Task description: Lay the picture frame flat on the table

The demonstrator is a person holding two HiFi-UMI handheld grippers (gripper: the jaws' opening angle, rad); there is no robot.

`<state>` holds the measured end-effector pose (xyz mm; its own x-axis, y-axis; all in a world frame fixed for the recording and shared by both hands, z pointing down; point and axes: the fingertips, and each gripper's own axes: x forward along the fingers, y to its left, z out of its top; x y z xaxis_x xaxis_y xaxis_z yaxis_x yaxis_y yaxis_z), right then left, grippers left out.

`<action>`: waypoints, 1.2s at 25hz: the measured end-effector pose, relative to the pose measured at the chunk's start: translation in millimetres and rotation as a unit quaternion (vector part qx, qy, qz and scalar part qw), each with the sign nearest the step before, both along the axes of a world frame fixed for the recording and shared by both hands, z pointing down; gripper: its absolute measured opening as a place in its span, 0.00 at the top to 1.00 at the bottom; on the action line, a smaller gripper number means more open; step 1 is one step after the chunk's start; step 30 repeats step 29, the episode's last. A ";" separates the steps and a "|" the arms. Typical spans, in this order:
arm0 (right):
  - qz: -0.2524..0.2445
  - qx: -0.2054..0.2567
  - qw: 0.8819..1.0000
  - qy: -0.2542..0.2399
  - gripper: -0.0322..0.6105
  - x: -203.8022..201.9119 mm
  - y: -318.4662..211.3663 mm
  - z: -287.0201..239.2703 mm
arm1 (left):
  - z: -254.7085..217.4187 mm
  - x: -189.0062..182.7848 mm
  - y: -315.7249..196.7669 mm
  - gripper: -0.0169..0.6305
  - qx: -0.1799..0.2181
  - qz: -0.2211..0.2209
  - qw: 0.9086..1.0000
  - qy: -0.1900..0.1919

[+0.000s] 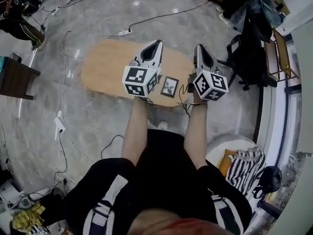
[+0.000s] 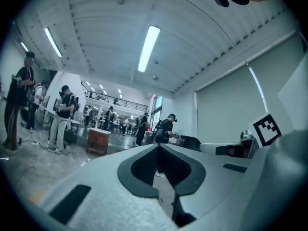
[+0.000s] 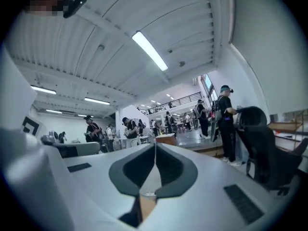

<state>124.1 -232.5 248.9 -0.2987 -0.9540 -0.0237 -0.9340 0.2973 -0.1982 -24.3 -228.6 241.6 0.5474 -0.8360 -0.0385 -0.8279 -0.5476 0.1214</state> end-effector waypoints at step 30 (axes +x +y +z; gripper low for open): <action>0.035 0.017 0.997 0.068 0.93 29.9 -10.5 -26.4 | -31.8 -14.5 -34.1 0.96 0.021 -0.058 0.998 0.003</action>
